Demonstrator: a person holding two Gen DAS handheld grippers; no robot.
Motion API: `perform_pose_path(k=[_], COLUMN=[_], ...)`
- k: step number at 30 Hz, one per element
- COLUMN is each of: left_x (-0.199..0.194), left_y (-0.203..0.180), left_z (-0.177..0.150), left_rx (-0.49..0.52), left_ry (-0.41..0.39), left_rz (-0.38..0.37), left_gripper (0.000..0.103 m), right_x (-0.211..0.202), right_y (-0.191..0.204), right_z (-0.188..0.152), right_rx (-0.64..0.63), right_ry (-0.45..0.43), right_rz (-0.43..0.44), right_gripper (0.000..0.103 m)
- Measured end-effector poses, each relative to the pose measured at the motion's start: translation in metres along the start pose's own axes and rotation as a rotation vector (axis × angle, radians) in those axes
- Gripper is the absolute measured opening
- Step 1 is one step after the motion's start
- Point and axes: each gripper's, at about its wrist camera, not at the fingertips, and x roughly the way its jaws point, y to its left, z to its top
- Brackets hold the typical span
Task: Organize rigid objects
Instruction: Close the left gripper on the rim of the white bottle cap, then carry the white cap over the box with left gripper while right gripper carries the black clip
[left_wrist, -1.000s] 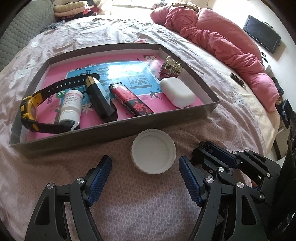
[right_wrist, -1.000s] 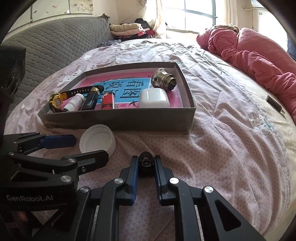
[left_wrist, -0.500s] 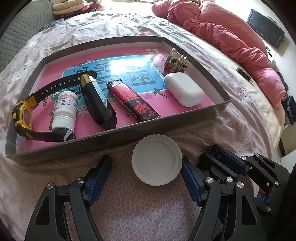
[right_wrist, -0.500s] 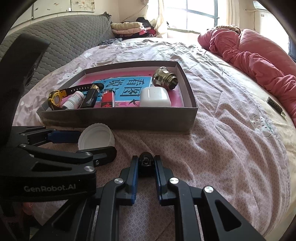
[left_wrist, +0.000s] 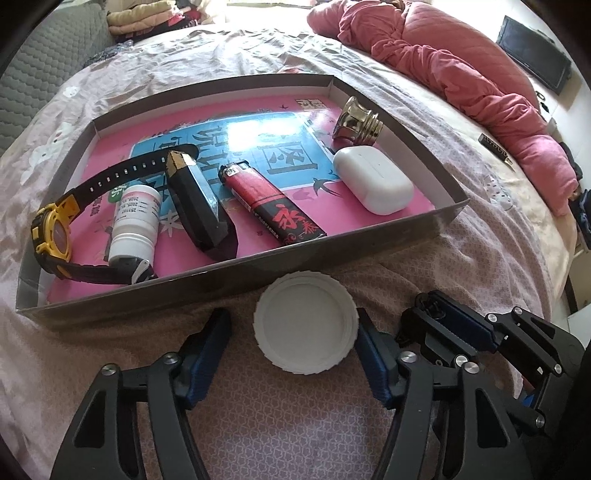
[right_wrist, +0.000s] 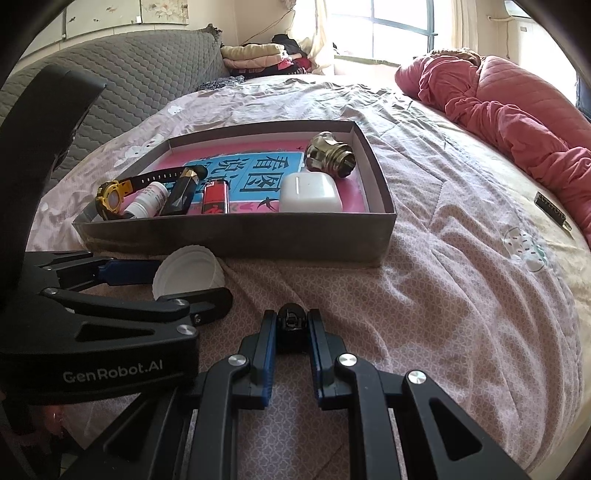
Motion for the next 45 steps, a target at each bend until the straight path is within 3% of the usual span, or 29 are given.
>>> perform_pose_path(k=[6,17,29,45], left_x=[-0.005,-0.021,-0.052,-0.094], left_y=[0.003,0.023,0.049,0.051], left_z=[-0.002,-0.018,-0.041,-0.03], left_rx=[-0.004,-0.067,-0.124,-0.115], left_ry=[-0.002,-0.017,-0.055,-0.172], left_rz=[0.001,-0.003,0.007,0.029], left_gripper=[0.052,0.052,0.052,0.052], right_x=[0.0,-0.006,-0.019,-0.051], right_y=[0.0,-0.001,0.016,0.026], right_z=[0.0,0.001,0.003,0.01], right_rx=[0.012,0.038,-0.015,0.0], right_ry=[-0.005,-0.031,-0.075,-0.153], right_rz=[0.009,0.042,0.077,0.12], right_gripper=[0.016,0.016,0.017,0.016])
